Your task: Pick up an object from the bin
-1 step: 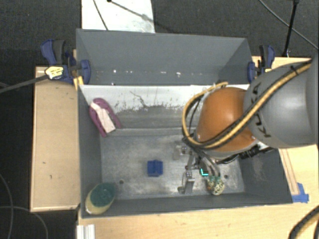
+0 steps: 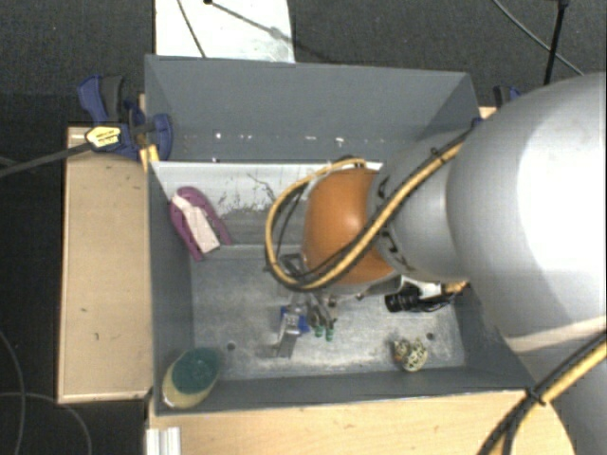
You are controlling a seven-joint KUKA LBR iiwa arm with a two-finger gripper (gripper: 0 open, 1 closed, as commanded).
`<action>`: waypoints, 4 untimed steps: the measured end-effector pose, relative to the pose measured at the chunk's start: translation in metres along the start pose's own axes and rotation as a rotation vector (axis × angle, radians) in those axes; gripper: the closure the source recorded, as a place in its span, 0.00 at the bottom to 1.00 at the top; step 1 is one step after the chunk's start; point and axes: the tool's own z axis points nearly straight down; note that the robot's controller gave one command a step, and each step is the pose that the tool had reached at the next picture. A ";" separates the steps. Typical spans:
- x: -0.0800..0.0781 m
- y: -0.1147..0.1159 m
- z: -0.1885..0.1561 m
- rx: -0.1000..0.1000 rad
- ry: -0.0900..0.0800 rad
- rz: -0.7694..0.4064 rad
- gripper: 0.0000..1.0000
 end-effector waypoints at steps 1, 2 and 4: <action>0.003 -0.039 -0.033 0.004 -0.001 0.038 0.00; 0.022 -0.003 -0.033 0.003 0.003 -0.049 0.00; 0.038 0.001 -0.001 0.004 0.005 0.133 0.00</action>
Offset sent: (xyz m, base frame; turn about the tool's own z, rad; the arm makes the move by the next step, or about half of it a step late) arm -0.0111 -0.0352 0.0311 0.0329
